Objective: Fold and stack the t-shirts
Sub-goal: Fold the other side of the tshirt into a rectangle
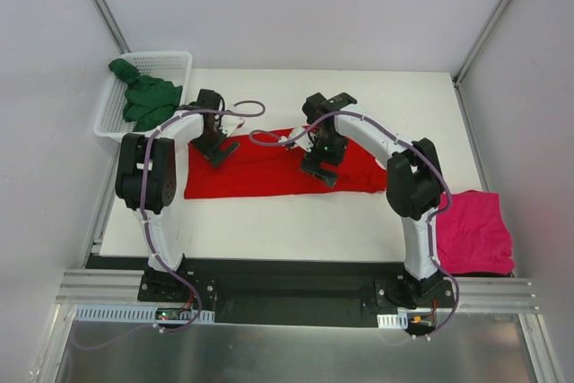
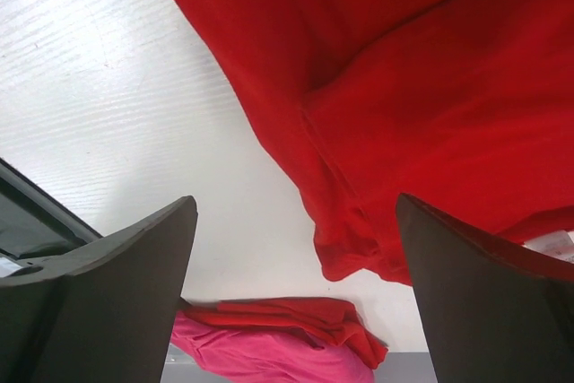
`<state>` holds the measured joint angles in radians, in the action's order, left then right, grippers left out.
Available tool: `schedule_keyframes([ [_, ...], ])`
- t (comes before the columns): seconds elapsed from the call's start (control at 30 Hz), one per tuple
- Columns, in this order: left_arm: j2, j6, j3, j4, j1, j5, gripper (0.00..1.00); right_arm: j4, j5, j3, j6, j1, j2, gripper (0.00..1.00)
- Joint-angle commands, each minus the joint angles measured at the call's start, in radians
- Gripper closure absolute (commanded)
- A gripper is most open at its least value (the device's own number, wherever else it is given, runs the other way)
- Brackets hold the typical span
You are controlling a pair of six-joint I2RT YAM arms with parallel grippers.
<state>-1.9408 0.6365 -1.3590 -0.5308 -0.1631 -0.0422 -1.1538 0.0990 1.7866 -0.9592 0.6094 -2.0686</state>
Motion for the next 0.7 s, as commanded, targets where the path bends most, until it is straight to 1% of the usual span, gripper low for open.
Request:
schedule_keyframes([
  [0.0, 0.04, 0.029, -0.009, -0.008, 0.039, -0.035, 0.01, -0.034, -0.022, 0.036, -0.003, 0.004, -0.019, 0.03],
  [0.33, 0.054, 0.023, -0.029, -0.009, 0.051, -0.03, 0.01, -0.034, -0.051, 0.076, 0.02, 0.006, -0.064, 0.03],
  [0.4, 0.055, 0.012, -0.022, -0.009, 0.051, -0.021, 0.01, -0.023, -0.056, 0.074, 0.03, 0.006, -0.067, 0.03],
  [0.47, 0.062, -0.001, -0.015, -0.009, 0.051, -0.018, 0.01, -0.008, -0.029, 0.057, 0.01, 0.004, -0.067, 0.03],
  [0.53, 0.066, -0.006, -0.009, -0.009, 0.051, -0.021, 0.01, 0.043, -0.039, 0.034, 0.004, 0.004, -0.065, 0.03],
  [0.63, 0.088, -0.008, 0.0, -0.012, 0.051, -0.018, 0.01, 0.06, -0.053, 0.062, 0.008, 0.0, -0.107, 0.03],
  [0.67, 0.101, -0.006, 0.003, -0.011, 0.051, -0.015, 0.01, 0.062, -0.054, 0.094, 0.013, -0.002, -0.12, 0.03],
])
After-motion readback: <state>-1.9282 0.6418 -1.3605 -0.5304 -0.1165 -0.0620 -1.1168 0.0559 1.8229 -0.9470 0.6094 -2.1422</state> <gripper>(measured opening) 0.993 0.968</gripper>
